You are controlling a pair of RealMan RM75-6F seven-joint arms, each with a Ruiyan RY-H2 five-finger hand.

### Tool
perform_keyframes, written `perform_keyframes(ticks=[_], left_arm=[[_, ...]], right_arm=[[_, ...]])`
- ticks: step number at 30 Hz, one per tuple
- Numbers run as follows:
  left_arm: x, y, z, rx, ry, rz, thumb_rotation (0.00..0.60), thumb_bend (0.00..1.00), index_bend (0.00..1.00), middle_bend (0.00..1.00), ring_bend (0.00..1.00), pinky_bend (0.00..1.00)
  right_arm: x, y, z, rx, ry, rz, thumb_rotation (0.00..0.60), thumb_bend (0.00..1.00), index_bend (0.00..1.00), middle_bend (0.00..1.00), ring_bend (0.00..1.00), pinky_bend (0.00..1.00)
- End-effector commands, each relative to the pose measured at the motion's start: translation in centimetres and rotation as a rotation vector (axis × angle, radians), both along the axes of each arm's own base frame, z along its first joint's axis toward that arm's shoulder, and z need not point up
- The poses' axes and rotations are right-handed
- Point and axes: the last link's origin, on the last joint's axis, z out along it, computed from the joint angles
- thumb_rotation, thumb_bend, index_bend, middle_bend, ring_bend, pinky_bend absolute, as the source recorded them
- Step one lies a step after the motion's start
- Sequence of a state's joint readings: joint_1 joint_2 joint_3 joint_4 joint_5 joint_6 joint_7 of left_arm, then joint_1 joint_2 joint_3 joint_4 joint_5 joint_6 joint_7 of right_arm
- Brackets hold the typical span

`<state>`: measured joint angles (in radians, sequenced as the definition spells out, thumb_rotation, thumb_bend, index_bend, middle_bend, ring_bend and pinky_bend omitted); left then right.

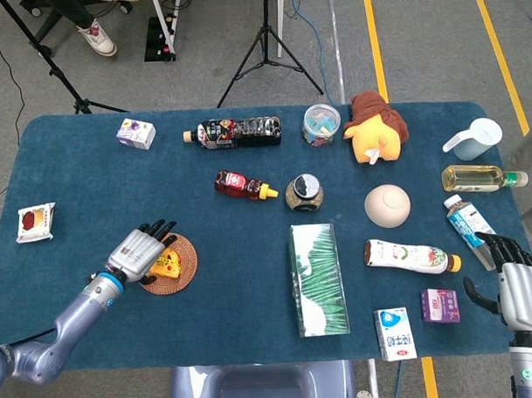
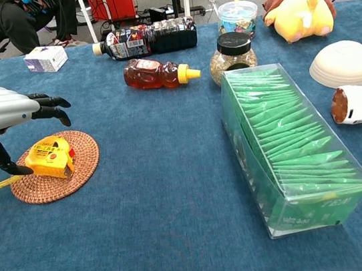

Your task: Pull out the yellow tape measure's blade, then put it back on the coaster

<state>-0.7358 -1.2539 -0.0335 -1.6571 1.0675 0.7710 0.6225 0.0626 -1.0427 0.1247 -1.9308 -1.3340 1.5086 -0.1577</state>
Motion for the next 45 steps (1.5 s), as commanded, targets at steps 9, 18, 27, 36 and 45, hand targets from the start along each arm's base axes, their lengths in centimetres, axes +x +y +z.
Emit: perform_keyframes(ticks=[9, 18, 27, 36, 45], left_arm=[[0.3, 0.5, -1.6, -0.012, -0.014, -0.006, 0.594, 0.18, 0.16, 0.02, 0.0, 0.2], [0.0, 0.6, -2.2, -0.019, -0.022, -0.003, 0.594, 0.2, 0.34, 0.13, 0.14, 0.25], [0.4, 0.9, -1.7, 0.005, -0.065, -0.009, 0.592, 0.28, 0.52, 0.39, 0.44, 0.38], [1.7, 1.4, -0.2, 0.015, -0.091, -0.056, 0.591, 0.31, 0.58, 0.45, 0.49, 0.5], [4.8, 2.4, 3.0, -0.015, -0.091, -0.113, 0.593, 0.31, 0.58, 0.45, 0.49, 0.51]], right_arm=[[-0.3, 0.0, 0.1, -0.003, 0.004, -0.018, 0.6, 0.34, 0.16, 0.2, 0.16, 0.22], [-0.5, 0.0, 0.2, -0.011, 0.009, -0.035, 0.6, 0.34, 0.15, 0.2, 0.16, 0.22], [-0.3, -0.1, 0.4, -0.017, 0.011, -0.036, 0.6, 0.33, 0.15, 0.2, 0.16, 0.22], [0.4, -0.6, 0.1, -0.002, -0.01, -0.012, 0.6, 0.33, 0.15, 0.2, 0.16, 0.22], [2.4, -1.4, -0.9, 0.053, -0.09, 0.056, 0.6, 0.34, 0.15, 0.2, 0.16, 0.23]])
